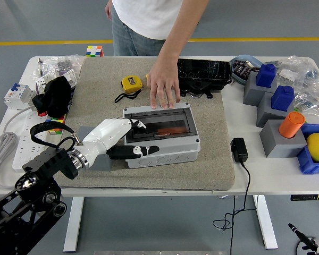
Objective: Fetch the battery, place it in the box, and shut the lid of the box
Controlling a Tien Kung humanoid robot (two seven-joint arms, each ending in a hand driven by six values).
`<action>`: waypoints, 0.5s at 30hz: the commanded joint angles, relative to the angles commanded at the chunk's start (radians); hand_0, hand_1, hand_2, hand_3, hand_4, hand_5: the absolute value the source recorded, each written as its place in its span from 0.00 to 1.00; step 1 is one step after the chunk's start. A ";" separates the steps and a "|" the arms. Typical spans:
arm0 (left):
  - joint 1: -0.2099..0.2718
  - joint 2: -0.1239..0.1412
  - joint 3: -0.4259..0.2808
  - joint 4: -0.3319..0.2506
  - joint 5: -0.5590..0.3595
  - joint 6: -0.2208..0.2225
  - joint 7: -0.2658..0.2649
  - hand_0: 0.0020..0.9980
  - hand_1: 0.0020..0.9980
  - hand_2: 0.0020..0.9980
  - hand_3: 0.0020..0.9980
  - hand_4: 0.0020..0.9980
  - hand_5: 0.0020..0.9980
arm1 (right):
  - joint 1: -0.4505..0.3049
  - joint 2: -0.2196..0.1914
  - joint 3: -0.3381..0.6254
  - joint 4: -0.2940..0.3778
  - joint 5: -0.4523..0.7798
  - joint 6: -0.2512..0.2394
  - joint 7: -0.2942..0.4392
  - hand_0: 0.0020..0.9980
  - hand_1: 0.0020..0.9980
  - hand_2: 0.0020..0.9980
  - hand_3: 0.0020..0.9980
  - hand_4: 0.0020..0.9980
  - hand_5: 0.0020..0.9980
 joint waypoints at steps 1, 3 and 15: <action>0.002 0.003 0.004 0.000 0.000 0.000 0.000 0.74 0.73 0.69 0.66 1.00 1.00 | 0.001 0.000 -0.002 0.000 0.002 0.000 0.000 0.86 0.81 0.79 0.85 1.00 1.00; 0.002 0.003 0.003 0.003 0.002 0.001 -0.001 0.74 0.73 0.69 0.66 1.00 1.00 | 0.001 0.001 -0.003 0.000 0.002 0.000 0.000 0.86 0.81 0.79 0.85 1.00 1.00; -0.015 -0.059 -0.145 0.018 -0.002 0.110 -0.098 0.73 0.75 0.69 0.68 1.00 1.00 | 0.004 0.004 -0.001 0.000 0.002 0.000 -0.001 0.86 0.81 0.79 0.85 1.00 1.00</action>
